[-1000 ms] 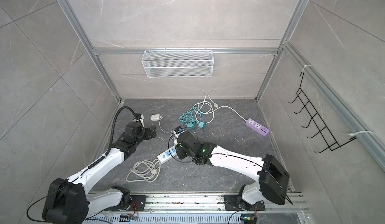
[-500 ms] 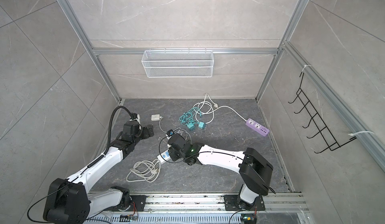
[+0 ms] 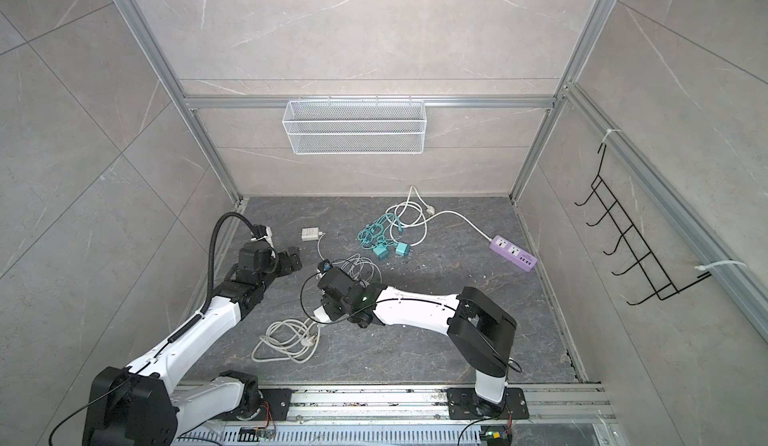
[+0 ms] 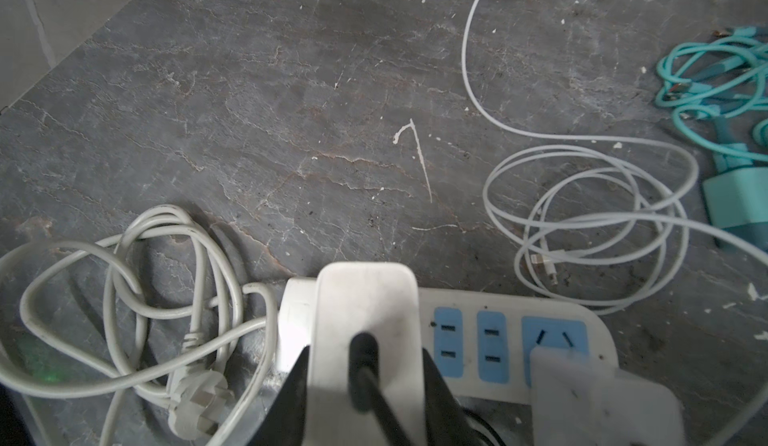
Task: Insert the plug
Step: 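Lower the charger onto the strip socket while the left moves toward the vivo charger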
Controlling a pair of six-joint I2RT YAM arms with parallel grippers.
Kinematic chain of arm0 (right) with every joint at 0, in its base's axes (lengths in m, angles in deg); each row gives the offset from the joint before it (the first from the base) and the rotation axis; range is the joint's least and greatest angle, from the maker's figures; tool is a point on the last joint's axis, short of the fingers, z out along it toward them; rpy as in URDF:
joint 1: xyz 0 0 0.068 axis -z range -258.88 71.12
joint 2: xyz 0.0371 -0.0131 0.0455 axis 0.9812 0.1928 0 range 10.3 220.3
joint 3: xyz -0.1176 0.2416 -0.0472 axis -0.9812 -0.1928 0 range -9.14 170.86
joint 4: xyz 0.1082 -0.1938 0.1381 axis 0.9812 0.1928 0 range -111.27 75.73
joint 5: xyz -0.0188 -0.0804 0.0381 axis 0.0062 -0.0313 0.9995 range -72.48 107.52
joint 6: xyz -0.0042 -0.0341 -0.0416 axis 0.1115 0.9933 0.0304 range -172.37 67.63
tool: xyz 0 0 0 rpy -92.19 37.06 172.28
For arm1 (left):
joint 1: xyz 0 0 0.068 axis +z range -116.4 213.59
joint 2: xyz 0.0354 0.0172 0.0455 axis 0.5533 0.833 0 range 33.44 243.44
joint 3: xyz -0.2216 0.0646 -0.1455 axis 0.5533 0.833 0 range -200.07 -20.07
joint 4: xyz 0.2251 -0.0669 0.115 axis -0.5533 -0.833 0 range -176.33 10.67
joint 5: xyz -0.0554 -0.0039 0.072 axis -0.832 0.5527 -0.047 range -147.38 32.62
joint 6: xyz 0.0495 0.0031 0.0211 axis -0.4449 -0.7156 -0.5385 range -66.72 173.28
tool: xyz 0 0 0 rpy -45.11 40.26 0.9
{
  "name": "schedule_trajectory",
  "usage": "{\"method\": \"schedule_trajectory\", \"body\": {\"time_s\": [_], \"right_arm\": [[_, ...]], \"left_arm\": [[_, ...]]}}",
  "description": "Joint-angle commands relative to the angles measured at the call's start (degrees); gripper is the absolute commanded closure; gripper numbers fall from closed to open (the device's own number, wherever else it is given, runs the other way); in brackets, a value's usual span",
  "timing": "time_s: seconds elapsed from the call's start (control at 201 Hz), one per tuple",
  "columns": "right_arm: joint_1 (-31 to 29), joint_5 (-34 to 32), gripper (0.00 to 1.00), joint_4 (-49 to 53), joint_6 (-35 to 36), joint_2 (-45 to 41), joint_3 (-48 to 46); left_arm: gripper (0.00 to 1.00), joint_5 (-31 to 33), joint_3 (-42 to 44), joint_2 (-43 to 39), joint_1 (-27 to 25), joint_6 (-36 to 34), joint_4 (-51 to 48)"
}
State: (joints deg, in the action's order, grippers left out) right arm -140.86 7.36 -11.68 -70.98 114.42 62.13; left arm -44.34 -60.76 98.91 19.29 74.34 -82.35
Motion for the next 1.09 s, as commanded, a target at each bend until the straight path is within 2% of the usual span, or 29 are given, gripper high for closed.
{"method": "schedule_trajectory", "body": {"time_s": [0.0,0.518,1.09], "right_arm": [[-0.47,-1.54,0.93,-1.67,-0.99,1.21,2.26],[-0.61,-4.43,0.93,-1.76,-0.55,4.73,3.99],[-0.61,-6.17,0.94,-3.05,-1.25,3.82,1.35]], "left_arm": [[0.00,0.23,0.26,-1.51,0.43,0.65,1.01],[0.00,0.32,0.96,-2.30,0.72,0.12,1.48],[0.00,-0.29,1.25,-1.77,0.77,0.29,2.15]]}}
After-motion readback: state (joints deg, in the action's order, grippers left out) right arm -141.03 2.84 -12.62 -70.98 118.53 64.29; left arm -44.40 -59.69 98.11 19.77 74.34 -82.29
